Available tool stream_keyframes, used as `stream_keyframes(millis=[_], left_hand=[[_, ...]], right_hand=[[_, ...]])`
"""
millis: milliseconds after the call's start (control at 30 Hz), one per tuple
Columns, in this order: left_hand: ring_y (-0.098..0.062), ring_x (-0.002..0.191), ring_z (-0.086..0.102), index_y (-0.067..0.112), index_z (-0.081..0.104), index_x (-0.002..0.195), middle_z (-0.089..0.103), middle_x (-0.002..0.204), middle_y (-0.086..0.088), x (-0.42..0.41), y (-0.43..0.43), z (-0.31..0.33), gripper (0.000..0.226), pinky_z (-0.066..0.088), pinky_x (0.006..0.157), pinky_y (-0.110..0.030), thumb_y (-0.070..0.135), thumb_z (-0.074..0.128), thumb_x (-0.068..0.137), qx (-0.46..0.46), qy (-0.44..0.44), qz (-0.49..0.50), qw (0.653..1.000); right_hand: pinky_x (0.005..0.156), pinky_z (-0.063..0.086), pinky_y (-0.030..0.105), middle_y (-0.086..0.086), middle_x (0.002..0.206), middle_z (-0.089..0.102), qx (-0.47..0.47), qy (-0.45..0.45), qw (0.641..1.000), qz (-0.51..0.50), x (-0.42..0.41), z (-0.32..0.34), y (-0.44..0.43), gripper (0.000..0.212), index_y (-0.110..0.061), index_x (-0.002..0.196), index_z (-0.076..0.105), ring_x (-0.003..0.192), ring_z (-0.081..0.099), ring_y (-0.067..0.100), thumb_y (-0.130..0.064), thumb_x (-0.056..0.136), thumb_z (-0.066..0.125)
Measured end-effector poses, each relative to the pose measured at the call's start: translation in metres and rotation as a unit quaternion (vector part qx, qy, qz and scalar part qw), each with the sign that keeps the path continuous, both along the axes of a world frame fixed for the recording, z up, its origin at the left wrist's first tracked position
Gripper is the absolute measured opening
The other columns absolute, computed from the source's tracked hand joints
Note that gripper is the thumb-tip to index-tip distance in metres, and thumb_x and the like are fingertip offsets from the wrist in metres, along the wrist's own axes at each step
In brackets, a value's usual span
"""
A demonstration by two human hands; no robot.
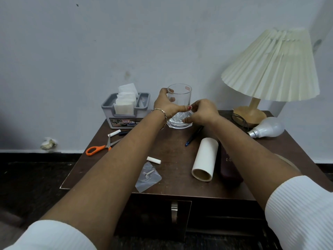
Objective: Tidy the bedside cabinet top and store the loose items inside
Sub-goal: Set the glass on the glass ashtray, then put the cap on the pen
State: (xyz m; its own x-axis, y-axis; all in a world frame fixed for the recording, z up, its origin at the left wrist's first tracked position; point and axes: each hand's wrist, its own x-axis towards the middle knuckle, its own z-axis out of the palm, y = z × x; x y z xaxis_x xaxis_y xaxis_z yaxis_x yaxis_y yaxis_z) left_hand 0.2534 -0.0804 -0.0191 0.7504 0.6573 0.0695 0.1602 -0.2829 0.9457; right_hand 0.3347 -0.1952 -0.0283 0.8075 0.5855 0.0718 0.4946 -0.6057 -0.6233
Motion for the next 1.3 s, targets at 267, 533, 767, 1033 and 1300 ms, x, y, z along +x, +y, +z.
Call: stream_keyframes(millis=[267, 533, 767, 1033, 1300], left_hand=[[-0.023, 0.124, 0.050, 0.007, 0.031, 0.135, 0.048, 0.137, -0.010, -0.020, -0.009, 0.007, 0.098, 0.042, 0.105, -0.033, 0.029, 0.089, 0.058, 0.023, 0.051, 0.025, 0.998], [-0.020, 0.095, 0.059, 0.023, 0.053, 0.097, 0.062, 0.101, 0.002, -0.059, -0.047, -0.001, 0.033, 0.043, 0.071, -0.029, 0.041, 0.070, 0.075, 0.299, 0.111, 0.102, 0.942], [-0.021, 0.092, 0.064, 0.019, 0.071, 0.089, 0.068, 0.094, 0.000, -0.036, -0.079, -0.022, 0.044, 0.053, 0.076, -0.032, 0.060, 0.065, 0.072, 0.388, 0.231, 0.010, 0.892], [-0.025, 0.097, 0.063, 0.018, 0.072, 0.095, 0.068, 0.101, -0.004, -0.040, -0.071, -0.025, 0.027, 0.049, 0.078, -0.032, 0.039, 0.064, 0.081, 0.412, 0.228, 0.018, 0.882], [-0.018, 0.079, 0.061, 0.023, 0.073, 0.084, 0.059, 0.077, 0.001, -0.071, -0.050, 0.010, 0.019, 0.046, 0.067, -0.028, 0.039, 0.068, 0.076, 0.383, 0.180, -0.016, 0.906]], right_hand=[[0.084, 0.052, 0.032, 0.007, 0.104, 0.069, 0.004, -0.007, 1.000, 0.007, 0.001, 0.002, -0.020, 0.050, -0.008, 0.103, 0.067, 0.096, 0.063, 0.022, -0.019, 0.059, 0.088], [0.077, 0.051, 0.031, 0.003, 0.088, 0.065, -0.001, -0.050, 0.998, 0.030, 0.007, 0.009, -0.066, 0.018, -0.018, 0.081, 0.060, 0.086, 0.062, 0.021, -0.005, 0.076, 0.072], [0.071, 0.051, 0.030, -0.007, 0.071, 0.061, 0.049, -0.048, 0.997, 0.042, 0.012, -0.004, -0.085, 0.018, -0.016, 0.081, 0.066, 0.074, 0.060, 0.016, 0.000, 0.080, 0.058], [0.082, 0.053, 0.032, -0.004, 0.083, 0.064, 0.086, -0.068, 0.991, 0.070, 0.005, -0.004, -0.086, 0.015, -0.014, 0.092, 0.067, 0.080, 0.062, 0.013, -0.003, 0.085, 0.059], [0.093, 0.050, 0.032, -0.005, 0.111, 0.071, 0.007, -0.134, 0.961, 0.242, -0.033, 0.017, -0.057, 0.026, -0.024, 0.112, 0.070, 0.104, 0.063, 0.012, -0.022, 0.087, 0.068]])
